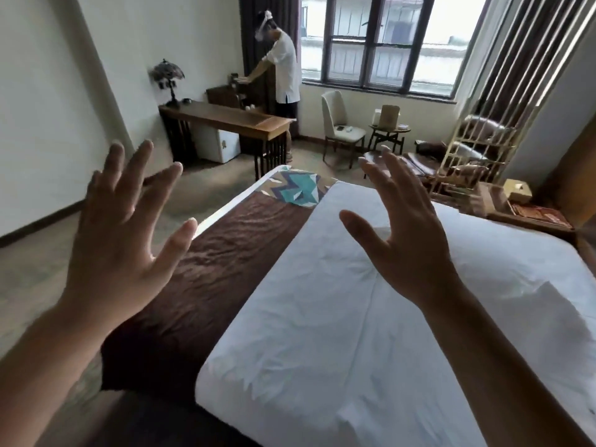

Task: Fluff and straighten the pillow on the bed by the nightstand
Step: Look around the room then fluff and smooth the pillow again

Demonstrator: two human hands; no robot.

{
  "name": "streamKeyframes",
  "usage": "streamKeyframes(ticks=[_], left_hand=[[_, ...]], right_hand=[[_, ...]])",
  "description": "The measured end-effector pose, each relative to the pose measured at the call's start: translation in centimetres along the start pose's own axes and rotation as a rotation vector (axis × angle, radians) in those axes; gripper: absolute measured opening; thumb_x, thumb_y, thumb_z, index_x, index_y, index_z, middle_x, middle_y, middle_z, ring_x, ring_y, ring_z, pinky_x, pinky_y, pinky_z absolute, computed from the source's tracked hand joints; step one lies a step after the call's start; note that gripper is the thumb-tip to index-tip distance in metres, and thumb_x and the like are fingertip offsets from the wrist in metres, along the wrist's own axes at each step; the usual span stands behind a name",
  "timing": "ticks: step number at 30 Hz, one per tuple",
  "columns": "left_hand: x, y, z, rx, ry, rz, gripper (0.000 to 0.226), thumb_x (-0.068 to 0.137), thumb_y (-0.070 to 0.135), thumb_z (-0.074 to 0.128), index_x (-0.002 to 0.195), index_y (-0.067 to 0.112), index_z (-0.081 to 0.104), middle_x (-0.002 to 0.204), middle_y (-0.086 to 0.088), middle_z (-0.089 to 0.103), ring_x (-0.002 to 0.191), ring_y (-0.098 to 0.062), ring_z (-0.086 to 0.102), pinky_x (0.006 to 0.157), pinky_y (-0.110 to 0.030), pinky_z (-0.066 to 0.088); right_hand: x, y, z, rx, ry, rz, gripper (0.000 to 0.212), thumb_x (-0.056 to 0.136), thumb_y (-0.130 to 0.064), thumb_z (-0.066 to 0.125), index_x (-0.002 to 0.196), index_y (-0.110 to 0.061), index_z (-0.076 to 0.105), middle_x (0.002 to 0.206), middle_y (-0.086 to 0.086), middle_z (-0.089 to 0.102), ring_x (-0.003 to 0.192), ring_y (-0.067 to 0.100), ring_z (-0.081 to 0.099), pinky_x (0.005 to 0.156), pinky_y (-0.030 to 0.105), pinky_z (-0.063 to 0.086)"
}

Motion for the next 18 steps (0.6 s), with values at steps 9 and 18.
streamKeyframes(ticks=[9, 18], left_hand=[[0.1, -8.3, -3.2, 0.25, -0.006, -0.149, 0.065, 0.106, 0.053, 0.041, 0.161, 0.02, 0.036, 0.175, -0.009, 0.02, 0.163, -0.036, 0.01, 0.126, -0.064, 0.022], [-2.1, -14.3, -8.3, 0.416, -0.03, -0.298, 0.063, 0.104, 0.046, 0.046, 0.157, 0.013, 0.041, 0.173, -0.013, 0.023, 0.162, -0.039, 0.011, 0.117, -0.073, 0.032]], right_hand=[[8.9, -4.2, 11.2, 0.262, -0.111, -0.223, 0.073, 0.096, -0.068, 0.041, 0.157, -0.028, 0.038, 0.171, 0.005, 0.022, 0.159, 0.025, 0.017, 0.123, 0.054, 0.029], [14.2, -11.7, 18.9, 0.414, -0.189, -0.399, 0.068, 0.097, -0.069, 0.041, 0.157, -0.037, 0.038, 0.171, 0.0, 0.021, 0.159, 0.025, 0.016, 0.121, 0.056, 0.029]])
Point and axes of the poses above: each hand's wrist, its own x-axis towards the middle knuckle, its own z-axis out of the palm, y = z × x, the point moved 5 cm from there along x, towards the middle knuckle
